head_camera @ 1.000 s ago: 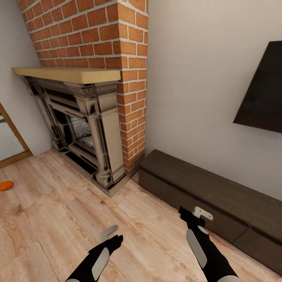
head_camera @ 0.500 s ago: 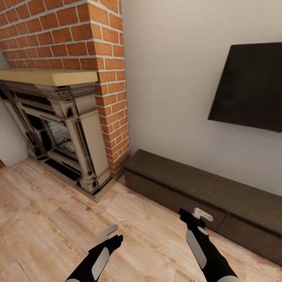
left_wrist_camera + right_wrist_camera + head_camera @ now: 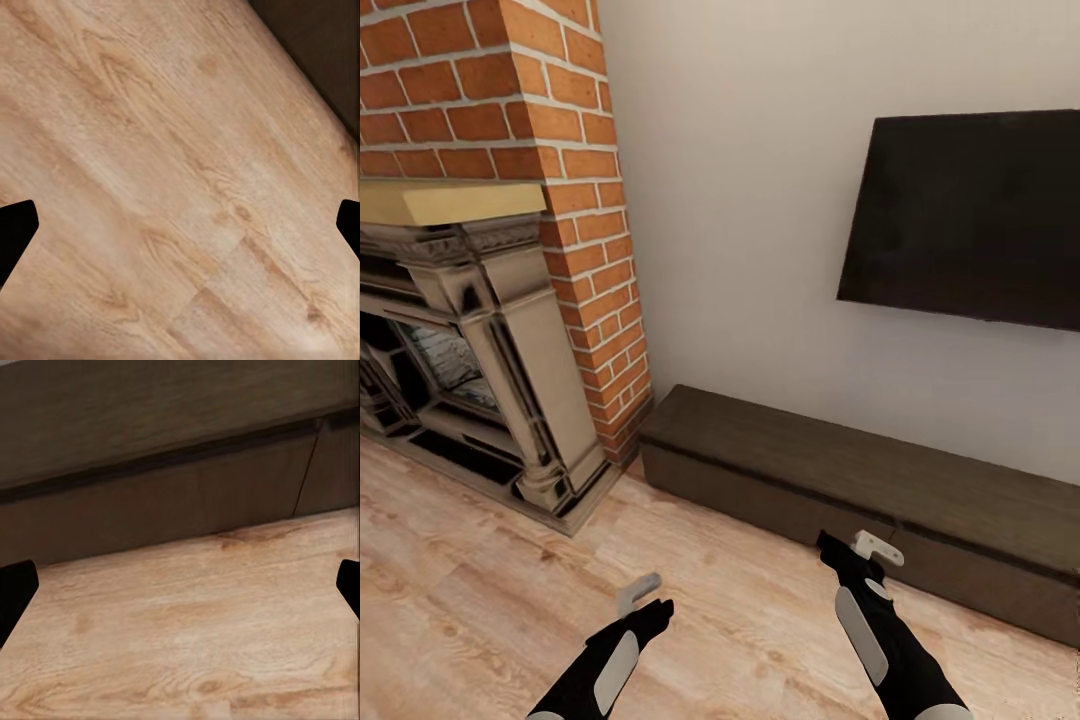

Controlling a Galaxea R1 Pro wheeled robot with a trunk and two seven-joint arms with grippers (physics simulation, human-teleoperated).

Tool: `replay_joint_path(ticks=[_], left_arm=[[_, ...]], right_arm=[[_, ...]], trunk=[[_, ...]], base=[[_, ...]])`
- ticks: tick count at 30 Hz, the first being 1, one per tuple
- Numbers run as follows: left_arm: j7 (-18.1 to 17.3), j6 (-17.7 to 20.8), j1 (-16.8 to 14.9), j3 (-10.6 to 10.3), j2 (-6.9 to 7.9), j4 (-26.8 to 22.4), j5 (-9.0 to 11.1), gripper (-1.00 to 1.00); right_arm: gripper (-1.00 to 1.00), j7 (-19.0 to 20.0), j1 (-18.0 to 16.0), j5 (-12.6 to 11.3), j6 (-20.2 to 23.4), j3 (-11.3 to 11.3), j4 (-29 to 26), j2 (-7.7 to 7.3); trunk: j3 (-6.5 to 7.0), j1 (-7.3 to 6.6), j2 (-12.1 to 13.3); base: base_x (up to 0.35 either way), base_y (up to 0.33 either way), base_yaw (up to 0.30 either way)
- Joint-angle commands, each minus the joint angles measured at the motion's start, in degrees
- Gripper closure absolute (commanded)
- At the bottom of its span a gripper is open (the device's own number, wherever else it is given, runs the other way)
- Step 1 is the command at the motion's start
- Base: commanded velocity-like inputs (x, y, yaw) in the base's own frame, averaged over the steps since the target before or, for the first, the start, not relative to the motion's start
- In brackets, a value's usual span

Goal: Place each of the two pumpkins and all three candles from the living room inside a cabinet in the living room (use any cabinet), then make sure every cabinet is closed, and position the cauldron so it is next to a table in the living room.

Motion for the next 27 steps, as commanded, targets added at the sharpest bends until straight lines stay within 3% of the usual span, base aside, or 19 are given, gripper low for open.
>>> replay_joint_path(ticks=[1, 12, 27], left_arm=[[0.2, 0.3, 0.0, 0.2, -0.03, -0.2, 0.5, -1.0], [0.2, 0.4, 0.0, 0.2, -0.03, -0.2, 0.5, -1.0], [0.2, 0.5, 0.0, 0.3, -0.03, -0.3, 0.5, -1.0]], right_arm=[[-1.0, -0.4, 0.0, -0.2, 0.2, 0.2, -0.1, -0.02], [-1.0, -0.3, 0.0, -0.2, 0.2, -1.3, -0.1, -0.03], [-1.0, -0.3, 0.0, -0.2, 0.2, -1.4, -0.1, 0.06]], trunk=[[-0.06, 0.02, 0.0], [-0.06, 0.02, 0.0], [-0.06, 0.02, 0.0]], base=[[0.165, 0.16, -0.283], [0.039, 0.033, -0.283], [0.042, 0.194, -0.283]])
